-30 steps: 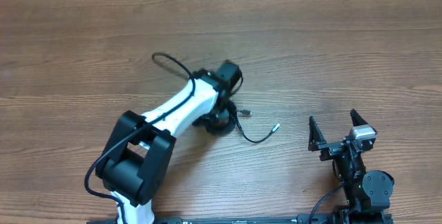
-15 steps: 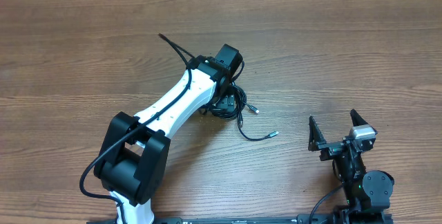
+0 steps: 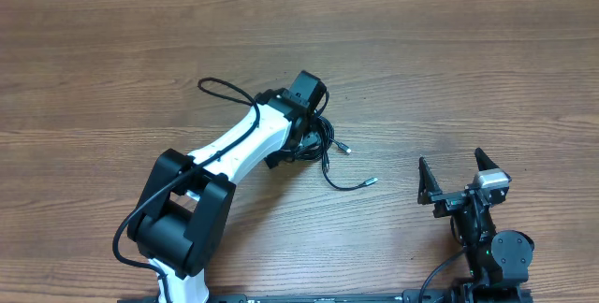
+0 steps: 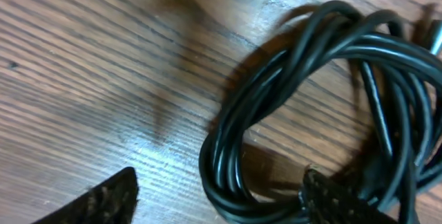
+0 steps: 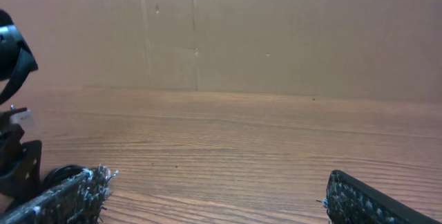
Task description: Untangle cables
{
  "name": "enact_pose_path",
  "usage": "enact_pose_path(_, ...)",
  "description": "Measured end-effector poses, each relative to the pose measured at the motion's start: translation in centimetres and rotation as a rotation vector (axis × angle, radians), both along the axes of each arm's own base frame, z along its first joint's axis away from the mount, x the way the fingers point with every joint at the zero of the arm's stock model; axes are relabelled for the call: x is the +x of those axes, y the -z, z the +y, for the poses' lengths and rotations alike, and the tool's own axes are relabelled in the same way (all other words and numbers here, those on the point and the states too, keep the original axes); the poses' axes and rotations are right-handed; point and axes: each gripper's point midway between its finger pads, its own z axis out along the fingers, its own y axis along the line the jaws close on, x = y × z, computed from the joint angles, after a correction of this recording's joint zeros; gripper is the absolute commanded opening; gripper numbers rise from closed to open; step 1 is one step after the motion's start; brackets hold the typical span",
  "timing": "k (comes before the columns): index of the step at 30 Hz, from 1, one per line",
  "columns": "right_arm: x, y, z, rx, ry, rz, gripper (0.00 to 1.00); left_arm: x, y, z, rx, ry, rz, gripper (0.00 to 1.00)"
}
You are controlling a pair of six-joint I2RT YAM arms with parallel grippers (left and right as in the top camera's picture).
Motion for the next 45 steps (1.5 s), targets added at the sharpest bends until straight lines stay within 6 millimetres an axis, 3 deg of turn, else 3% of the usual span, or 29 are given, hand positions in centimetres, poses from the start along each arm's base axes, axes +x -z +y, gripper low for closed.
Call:
enact_pose_path(5,0.0,0.0,0.0,0.0,0.0,0.0,1.0,-0.4,1.3,0.2,-0.005,-0.005,-0.004,0.61)
enact_pose_path(8,0.0,0.0,0.0,0.0,0.0,0.0,1.0,-0.8,1.9,0.6,0.007,-0.006,0.0,0.59)
enact_pose_path(17,0.0,0.0,0.0,0.0,0.0,0.0,1.0,-1.2,2.0,1.8,0.045,-0.013,-0.027,0.41)
enact_pose_path(24,0.0,0.0,0.0,0.0,0.0,0.0,1.0,-0.9,2.0,1.7,0.044,0.035,-0.049,0.51)
enact_pose_path(32,0.0,0.0,0.0,0.0,0.0,0.001,1.0,-1.0,2.0,1.7,0.053,0.126,-0.062,0.46)
enact_pose_path(35,0.0,0.0,0.0,0.0,0.0,0.0,1.0,-1.1,2.1,1.8,0.054,0.143,-0.072,0.35)
enact_pose_path(39,0.0,0.0,0.0,0.0,0.0,0.0,1.0,-1.0,2.1,1.9,0.062,0.164,-0.084,0.04)
enact_pose_path(45,0.0,0.0,0.0,0.0,0.0,0.0,1.0,-1.0,2.1,1.9,0.075,0.241,-0.085,0.04)
